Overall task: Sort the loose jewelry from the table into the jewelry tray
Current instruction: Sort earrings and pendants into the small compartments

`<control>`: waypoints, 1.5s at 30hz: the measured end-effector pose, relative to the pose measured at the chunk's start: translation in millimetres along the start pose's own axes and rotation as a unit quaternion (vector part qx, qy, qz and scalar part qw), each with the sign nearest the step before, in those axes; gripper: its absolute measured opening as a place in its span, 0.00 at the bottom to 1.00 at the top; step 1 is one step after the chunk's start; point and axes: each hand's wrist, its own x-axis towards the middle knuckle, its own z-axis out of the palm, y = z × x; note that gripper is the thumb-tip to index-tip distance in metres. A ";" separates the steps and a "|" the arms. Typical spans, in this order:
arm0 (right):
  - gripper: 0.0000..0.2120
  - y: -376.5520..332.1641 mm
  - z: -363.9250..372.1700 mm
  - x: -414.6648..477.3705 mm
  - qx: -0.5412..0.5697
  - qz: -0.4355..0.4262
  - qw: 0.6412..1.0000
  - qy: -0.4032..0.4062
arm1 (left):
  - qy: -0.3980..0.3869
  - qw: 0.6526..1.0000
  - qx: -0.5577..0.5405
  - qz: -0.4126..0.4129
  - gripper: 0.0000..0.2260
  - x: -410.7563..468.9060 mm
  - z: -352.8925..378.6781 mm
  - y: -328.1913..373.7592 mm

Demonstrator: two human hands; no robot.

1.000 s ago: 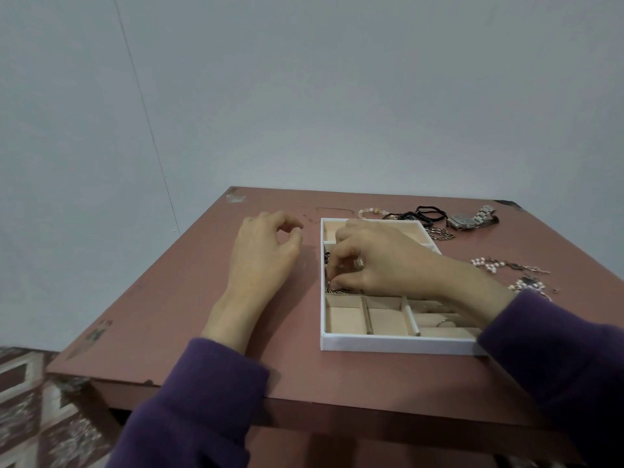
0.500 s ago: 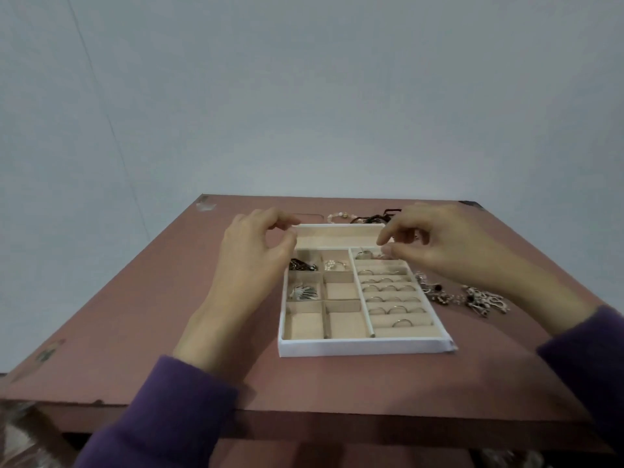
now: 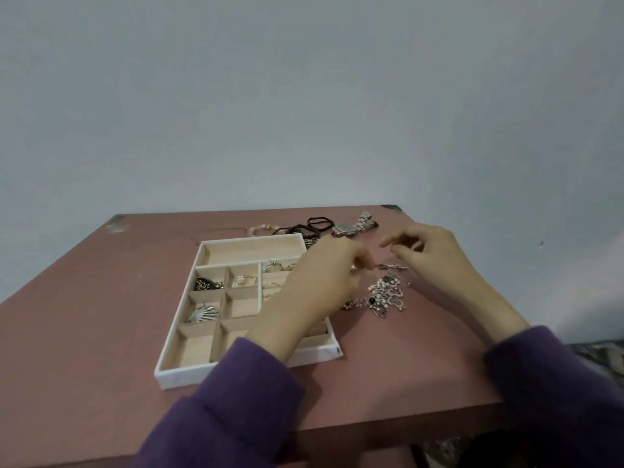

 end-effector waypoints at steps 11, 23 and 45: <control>0.12 0.5 3.6 1.7 -0.060 -0.014 0.998 0.013 | -0.052 0.992 0.103 -0.056 0.12 36.0 11.8 -14.5; 0.12 4.5 3.3 4.9 -0.045 0.003 0.998 0.049 | -0.089 0.987 0.127 -0.032 0.11 45.8 19.2 -15.6; 0.11 2.8 -8.6 -1.4 -0.135 -0.020 0.982 -0.132 | 0.058 0.995 -0.080 -0.023 0.08 44.7 -19.7 -4.3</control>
